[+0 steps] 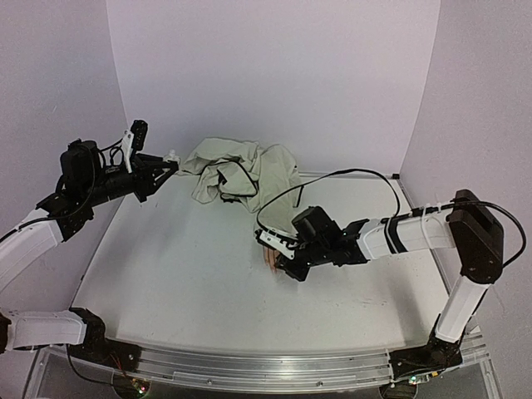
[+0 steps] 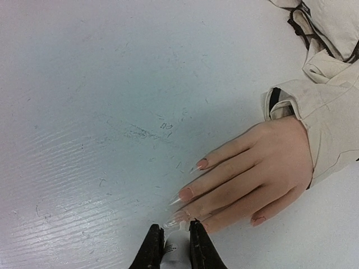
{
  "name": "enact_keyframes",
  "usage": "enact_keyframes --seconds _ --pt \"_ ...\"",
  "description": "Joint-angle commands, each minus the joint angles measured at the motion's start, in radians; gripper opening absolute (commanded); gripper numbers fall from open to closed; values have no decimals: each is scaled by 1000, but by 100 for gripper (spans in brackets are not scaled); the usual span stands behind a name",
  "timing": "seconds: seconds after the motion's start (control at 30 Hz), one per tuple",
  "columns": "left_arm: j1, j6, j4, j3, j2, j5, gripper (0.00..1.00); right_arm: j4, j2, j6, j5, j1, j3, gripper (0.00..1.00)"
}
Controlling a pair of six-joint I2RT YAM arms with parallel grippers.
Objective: Paint the nails
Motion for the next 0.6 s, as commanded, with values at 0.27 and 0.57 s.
enact_keyframes --seconds 0.27,0.57 --pt "7 -1 73 4 -18 21 0 19 44 -4 21 2 33 0" --pt "8 0 73 4 -20 20 0 21 60 -9 22 3 35 0"
